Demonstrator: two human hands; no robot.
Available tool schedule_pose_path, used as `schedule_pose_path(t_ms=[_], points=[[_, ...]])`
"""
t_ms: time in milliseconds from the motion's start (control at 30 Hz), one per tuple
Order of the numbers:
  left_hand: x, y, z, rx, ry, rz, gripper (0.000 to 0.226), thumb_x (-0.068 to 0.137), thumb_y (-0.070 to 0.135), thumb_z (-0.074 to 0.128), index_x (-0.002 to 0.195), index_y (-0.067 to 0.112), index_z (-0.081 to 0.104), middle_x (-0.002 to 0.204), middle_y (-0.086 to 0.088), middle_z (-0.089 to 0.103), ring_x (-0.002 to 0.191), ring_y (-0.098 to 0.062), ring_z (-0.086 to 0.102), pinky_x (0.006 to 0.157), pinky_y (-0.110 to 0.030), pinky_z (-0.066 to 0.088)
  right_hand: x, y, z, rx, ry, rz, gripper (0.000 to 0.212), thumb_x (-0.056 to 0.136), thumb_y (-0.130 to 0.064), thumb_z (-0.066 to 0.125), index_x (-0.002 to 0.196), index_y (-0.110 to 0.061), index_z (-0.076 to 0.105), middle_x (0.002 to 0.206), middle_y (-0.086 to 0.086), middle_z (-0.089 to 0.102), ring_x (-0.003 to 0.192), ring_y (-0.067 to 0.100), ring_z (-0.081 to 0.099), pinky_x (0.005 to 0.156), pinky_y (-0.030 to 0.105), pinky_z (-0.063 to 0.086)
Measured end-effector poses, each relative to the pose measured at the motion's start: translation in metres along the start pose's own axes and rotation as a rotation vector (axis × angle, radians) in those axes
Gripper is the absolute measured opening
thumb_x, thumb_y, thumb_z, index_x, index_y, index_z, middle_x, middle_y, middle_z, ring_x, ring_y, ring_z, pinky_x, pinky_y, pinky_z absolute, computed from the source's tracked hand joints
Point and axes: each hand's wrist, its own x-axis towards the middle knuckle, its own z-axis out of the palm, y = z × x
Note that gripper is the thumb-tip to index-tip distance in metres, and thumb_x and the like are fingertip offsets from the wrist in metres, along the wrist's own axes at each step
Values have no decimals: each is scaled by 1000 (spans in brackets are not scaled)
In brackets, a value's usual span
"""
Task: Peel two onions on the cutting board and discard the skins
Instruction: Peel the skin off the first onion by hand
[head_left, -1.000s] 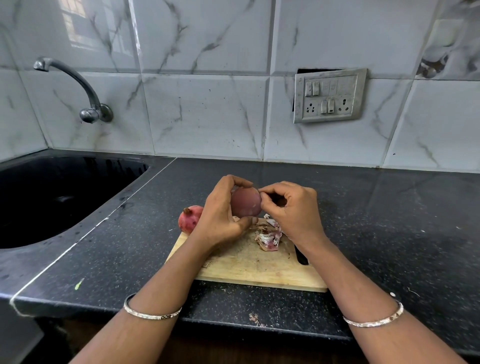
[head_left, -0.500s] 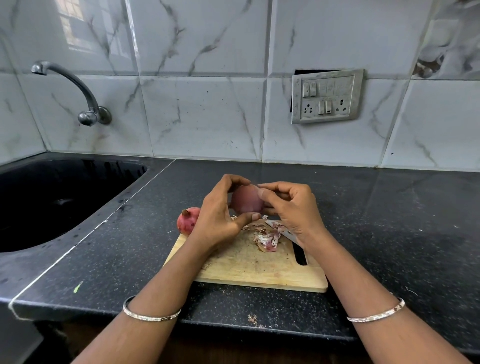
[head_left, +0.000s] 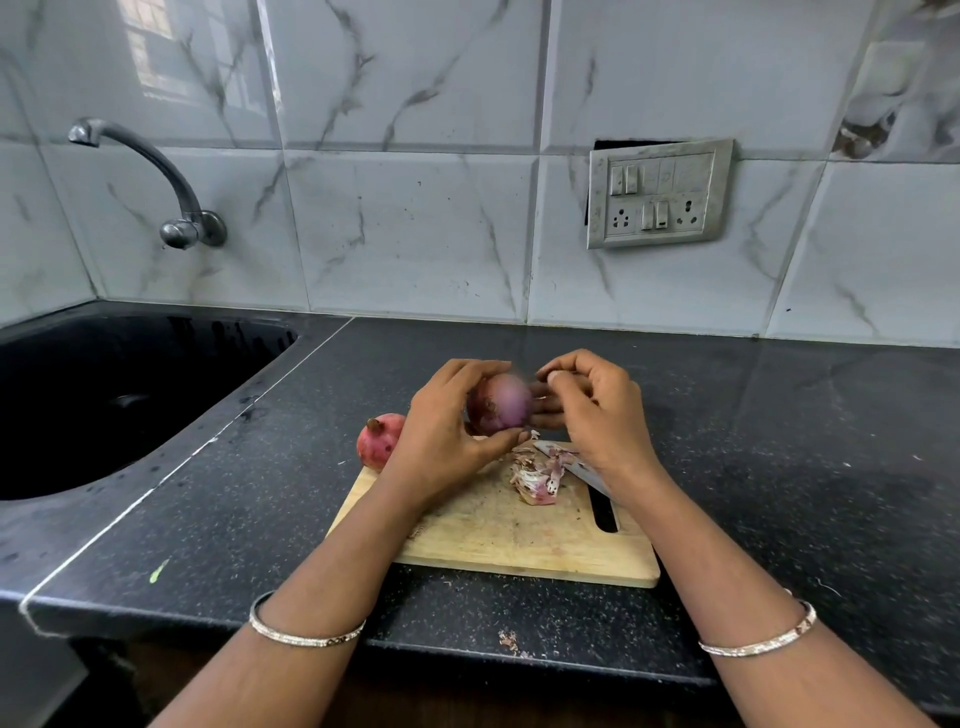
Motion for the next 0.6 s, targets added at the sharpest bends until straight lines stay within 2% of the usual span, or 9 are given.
schedule_pose_path(t_ms=[133,267,333,400,467,533,600], points=[[0,0,-1,9,4,0,70,70,34,93,132,19,65,122,2,62,108,-6,60,95,-3,38,0,2,0,30,-1,25,24,105,-8,39,90,-15,56,79,21,69,73,37,72,66,48,62],[0,0,-1,13,7,-5,71,70,35,93,132,17,65,122,1,62,107,-5,59,94,-3,39,0,7,-1,-221,13,-112,30,109,-34,41,92,-18,60,74,4,71,72,16,72,74,51,61],[0,0,-1,13,7,-6,71,70,36,92,132,17,65,122,2,62,107,-5,59,94,-3,39,2,7,-2,-270,16,-143,23,106,-25,53,92,-14,67,75,-2,71,73,7,70,76,46,61],[0,0,-1,10,9,-5,71,70,38,91,132,17,65,122,2,62,107,-5,59,94,-3,39,3,7,-3,-286,14,-156,15,101,-9,58,97,-14,71,84,-6,73,80,3,70,78,35,61],[0,0,-1,11,7,-8,71,70,38,92,132,17,64,122,2,61,107,-5,59,94,-3,39,2,4,-3,-279,13,-148,27,96,2,58,100,-18,75,94,-10,75,88,0,69,77,20,55],[0,0,-1,14,6,-11,71,71,37,92,133,18,64,122,2,61,107,-4,58,94,-3,40,2,0,-4,-238,14,-142,26,93,0,62,99,-21,77,94,-12,75,89,0,68,75,17,52],[0,0,-1,17,10,-5,71,70,37,92,133,17,65,122,3,61,107,-2,57,94,-4,40,2,0,-4,-187,21,-151,14,94,-11,68,96,-21,78,89,-11,76,86,5,69,75,24,55]])
